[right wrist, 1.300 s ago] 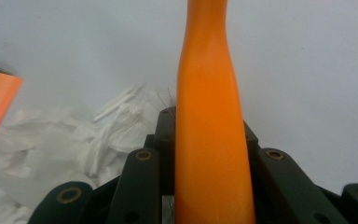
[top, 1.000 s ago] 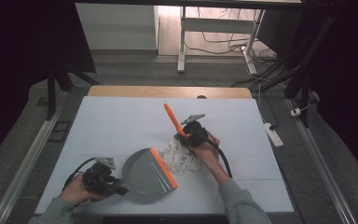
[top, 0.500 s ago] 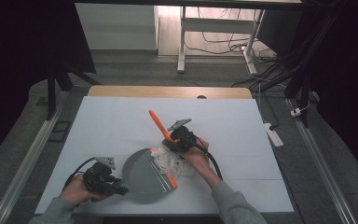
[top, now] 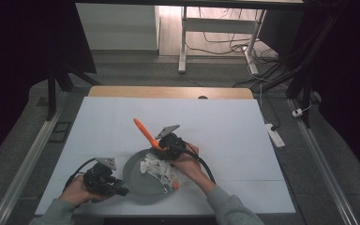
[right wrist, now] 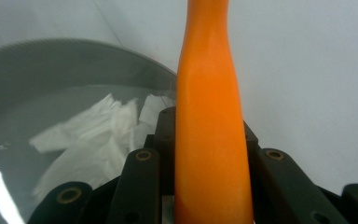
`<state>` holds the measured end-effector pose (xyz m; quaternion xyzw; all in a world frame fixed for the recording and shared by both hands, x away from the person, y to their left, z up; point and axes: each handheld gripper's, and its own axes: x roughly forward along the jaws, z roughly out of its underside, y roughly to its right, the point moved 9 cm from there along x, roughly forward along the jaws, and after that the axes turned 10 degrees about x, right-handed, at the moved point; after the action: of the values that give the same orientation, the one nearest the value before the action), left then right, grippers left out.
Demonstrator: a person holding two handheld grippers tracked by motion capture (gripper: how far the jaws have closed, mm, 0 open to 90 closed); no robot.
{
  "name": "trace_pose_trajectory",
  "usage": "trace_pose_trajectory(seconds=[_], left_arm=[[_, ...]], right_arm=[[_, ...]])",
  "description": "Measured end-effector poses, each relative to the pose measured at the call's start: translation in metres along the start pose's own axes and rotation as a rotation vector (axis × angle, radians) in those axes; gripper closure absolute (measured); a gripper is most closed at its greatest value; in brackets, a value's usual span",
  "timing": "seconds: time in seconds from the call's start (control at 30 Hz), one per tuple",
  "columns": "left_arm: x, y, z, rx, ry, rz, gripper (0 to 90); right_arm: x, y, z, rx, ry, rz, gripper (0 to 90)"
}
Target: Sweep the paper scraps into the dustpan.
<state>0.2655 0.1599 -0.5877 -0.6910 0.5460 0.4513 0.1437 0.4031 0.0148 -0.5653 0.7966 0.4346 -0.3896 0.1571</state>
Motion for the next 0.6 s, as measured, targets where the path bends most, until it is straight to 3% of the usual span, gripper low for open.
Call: trace_pose_trajectory(seconds=[0.13, 0.3, 0.6], left_arm=[[0.0, 0.0, 0.0, 0.0, 0.0, -0.001, 61.7], [0.0, 0.0, 0.0, -0.001, 0.0, -0.001, 61.7], [0.0, 0.0, 0.0, -0.002, 0.001, -0.004, 61.7]], right_arm=[[-0.013, 0.002, -0.008, 0.007, 0.047, 0.006, 71.5], [-0.035, 0.019, -0.016, 0.051, 0.114, 0.037, 71.5], [-0.051, 0.051, -0.015, 0.11, 0.144, 0.092, 71.5]])
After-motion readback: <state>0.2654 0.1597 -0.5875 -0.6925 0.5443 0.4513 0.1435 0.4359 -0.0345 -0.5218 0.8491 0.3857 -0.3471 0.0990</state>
